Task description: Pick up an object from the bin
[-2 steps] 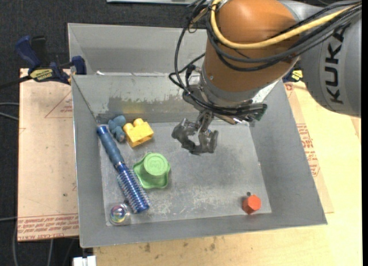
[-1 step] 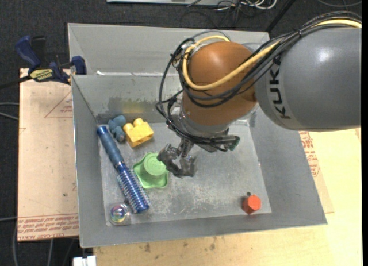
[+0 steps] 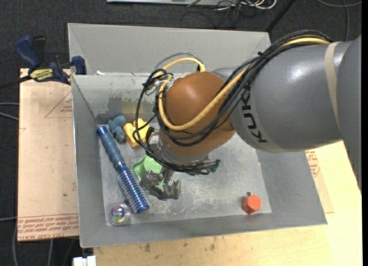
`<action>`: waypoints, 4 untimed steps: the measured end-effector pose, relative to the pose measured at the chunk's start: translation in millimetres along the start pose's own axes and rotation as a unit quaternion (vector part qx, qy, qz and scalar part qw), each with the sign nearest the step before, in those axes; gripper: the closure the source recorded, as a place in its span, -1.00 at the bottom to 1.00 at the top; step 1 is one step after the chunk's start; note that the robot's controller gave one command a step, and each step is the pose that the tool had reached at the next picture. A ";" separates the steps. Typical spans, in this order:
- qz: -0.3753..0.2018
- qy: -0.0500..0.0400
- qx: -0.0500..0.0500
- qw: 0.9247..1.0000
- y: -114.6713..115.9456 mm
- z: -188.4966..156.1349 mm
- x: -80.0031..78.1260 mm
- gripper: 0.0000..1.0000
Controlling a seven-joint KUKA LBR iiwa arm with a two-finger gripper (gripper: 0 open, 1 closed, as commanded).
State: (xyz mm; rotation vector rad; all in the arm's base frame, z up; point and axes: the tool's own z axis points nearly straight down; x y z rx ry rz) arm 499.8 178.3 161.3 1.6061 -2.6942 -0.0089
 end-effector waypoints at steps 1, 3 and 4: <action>0.004 -0.001 0.003 1.000 -3.8 -2.1 1.1 -1.00; -0.040 -0.002 0.003 0.999 -0.6 62.4 -54.7 1.00; -0.024 -0.005 0.007 1.000 -36.1 -61.4 -64.0 1.00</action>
Offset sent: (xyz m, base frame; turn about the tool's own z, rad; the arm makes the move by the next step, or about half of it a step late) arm 0.0000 0.0000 0.0000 0.0000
